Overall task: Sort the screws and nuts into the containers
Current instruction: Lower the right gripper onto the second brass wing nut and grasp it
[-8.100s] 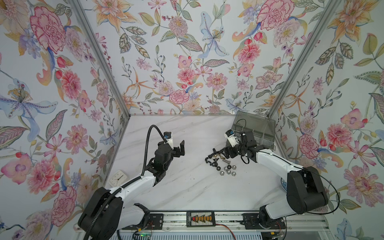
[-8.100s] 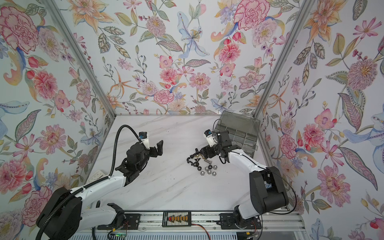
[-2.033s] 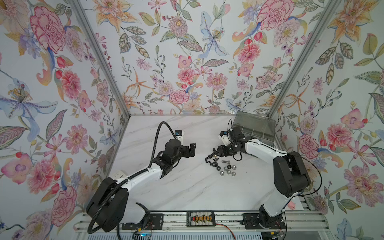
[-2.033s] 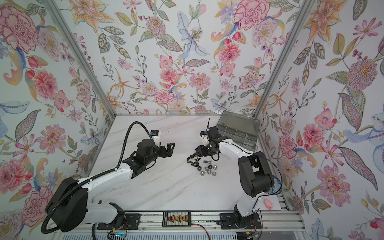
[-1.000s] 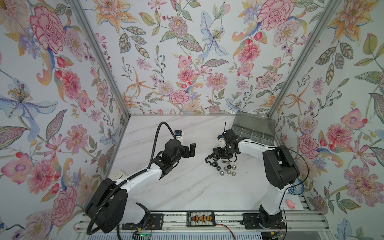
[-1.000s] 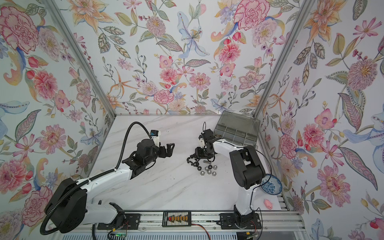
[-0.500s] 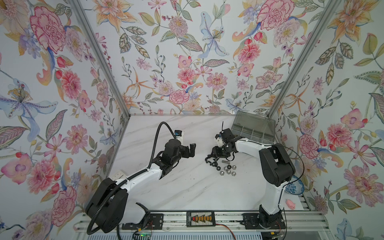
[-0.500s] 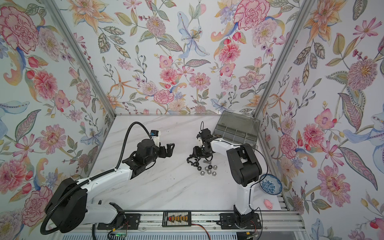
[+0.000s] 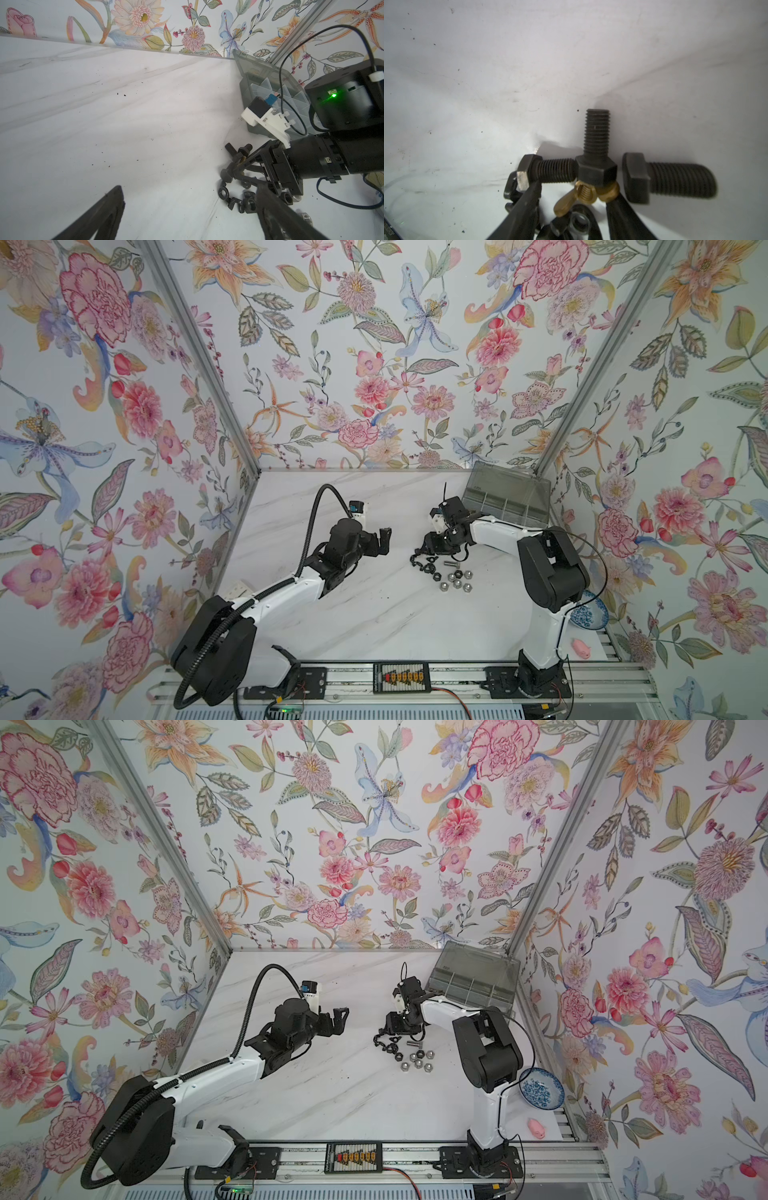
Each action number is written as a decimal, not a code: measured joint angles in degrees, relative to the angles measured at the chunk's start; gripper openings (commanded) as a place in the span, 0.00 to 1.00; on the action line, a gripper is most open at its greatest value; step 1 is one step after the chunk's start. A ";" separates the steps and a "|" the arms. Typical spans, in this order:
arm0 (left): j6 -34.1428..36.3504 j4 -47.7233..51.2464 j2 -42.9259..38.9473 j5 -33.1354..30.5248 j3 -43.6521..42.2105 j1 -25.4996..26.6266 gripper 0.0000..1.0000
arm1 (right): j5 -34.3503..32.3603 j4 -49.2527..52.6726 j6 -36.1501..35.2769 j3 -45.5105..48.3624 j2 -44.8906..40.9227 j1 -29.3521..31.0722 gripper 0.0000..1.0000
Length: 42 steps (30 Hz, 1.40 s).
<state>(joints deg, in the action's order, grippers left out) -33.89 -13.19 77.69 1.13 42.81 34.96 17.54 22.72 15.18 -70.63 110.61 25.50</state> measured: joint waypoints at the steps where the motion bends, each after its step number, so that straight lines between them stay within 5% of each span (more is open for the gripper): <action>1: 0.00 0.00 0.00 -0.02 -0.04 0.00 0.99 | 0.00 -0.07 -0.13 0.31 -0.22 0.00 0.54; 42: 0.00 0.13 0.00 0.00 -0.42 0.00 0.99 | -6.19 1.95 -1.44 1.09 -0.90 0.96 0.23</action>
<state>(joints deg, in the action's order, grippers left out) -33.89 -13.06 77.69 1.13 42.39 34.96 11.35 24.67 13.74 -69.54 109.71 26.46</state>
